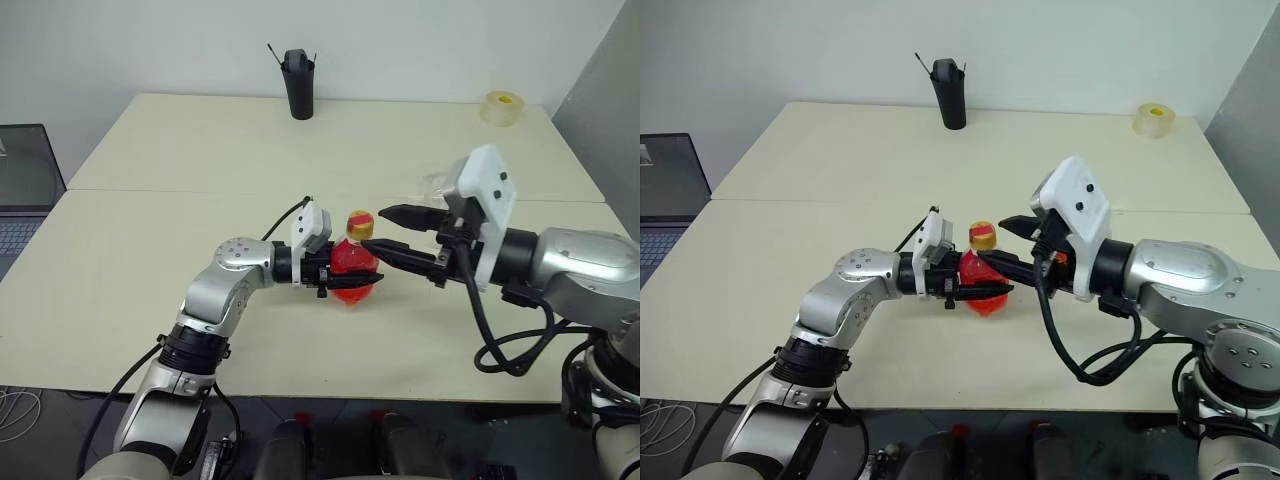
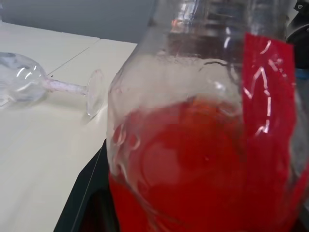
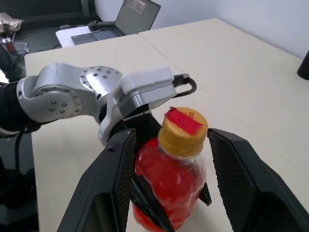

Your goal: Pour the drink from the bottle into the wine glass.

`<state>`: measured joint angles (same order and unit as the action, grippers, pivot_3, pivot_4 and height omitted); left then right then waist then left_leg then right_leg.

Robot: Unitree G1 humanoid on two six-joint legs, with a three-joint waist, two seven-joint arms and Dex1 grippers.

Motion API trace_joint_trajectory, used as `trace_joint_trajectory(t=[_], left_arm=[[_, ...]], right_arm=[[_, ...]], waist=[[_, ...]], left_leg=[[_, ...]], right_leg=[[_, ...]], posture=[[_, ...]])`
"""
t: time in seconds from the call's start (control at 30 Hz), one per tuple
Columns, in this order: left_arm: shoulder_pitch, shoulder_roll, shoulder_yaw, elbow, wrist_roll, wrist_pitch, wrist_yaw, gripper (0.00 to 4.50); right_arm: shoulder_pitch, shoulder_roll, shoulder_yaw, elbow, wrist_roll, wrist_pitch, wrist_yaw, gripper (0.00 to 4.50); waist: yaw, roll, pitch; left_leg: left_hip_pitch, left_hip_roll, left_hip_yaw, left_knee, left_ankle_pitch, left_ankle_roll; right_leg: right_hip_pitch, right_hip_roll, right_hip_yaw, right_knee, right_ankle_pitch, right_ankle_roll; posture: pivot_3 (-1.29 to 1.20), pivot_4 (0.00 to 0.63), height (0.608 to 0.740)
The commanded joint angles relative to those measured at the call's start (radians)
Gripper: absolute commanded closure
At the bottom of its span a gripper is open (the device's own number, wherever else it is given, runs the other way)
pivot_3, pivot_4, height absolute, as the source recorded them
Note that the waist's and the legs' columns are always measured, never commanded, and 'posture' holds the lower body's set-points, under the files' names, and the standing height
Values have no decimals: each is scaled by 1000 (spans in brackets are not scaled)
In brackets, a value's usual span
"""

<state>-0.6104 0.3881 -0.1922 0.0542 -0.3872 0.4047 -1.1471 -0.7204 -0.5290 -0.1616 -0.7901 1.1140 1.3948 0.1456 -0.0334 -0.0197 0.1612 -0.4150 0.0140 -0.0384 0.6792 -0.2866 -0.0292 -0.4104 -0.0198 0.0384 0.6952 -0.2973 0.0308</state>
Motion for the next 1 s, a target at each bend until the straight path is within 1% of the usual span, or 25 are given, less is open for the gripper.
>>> trace_joint_trajectory(t=[0.03,0.33,0.6,0.7,0.77,0.93,0.97,1.0], left_arm=[[-33,-18,5,-17,3,-63,-5,2292],[-16,-32,12,-33,2,-70,10,2320],[-10,-34,14,-48,1,-66,31,2325],[-8,-32,16,-49,2,-67,35,2326],[-7,-31,15,-47,4,-68,37,2327],[-6,-30,12,-46,6,-68,41,2407],[-6,-30,11,-48,6,-66,42,2427],[-6,-31,11,-52,2,-59,42,2430]], right_arm=[[-1,32,-7,4,2,-49,-62,1972],[0,29,9,40,15,-78,-102,1972],[9,41,54,53,8,-96,-120,1972],[1,42,57,65,-2,-107,-131,2553],[-1,35,54,70,-1,-112,-130,3204],[0,13,56,77,-3,-123,-111,3257],[2,1,57,79,-5,-128,-98,3257],[3,-27,64,81,-9,-143,-43,3257]], waist=[[1,0,0],[0,0,0],[0,0,0],[1,0,0],[1,0,0],[1,0,0],[1,0,0],[1,0,0]], left_leg=[[0,0,0,0,0,0],[0,0,0,0,0,0],[0,0,0,0,0,0],[0,0,0,0,0,0],[0,0,0,0,0,0],[0,0,0,0,0,0],[0,0,0,0,0,0],[0,0,0,0,0,0]], right_leg=[[0,0,0,0,0,0],[0,0,0,0,0,0],[0,0,0,0,0,0],[0,0,0,0,0,0],[0,0,0,0,0,0],[0,0,0,0,0,0],[0,0,0,-1,0,0],[0,0,0,-1,0,0]], posture=[[0,150,740],[0,150,740],[0,150,740],[0,150,740],[0,150,740],[0,150,740],[0,150,740],[0,150,740]])
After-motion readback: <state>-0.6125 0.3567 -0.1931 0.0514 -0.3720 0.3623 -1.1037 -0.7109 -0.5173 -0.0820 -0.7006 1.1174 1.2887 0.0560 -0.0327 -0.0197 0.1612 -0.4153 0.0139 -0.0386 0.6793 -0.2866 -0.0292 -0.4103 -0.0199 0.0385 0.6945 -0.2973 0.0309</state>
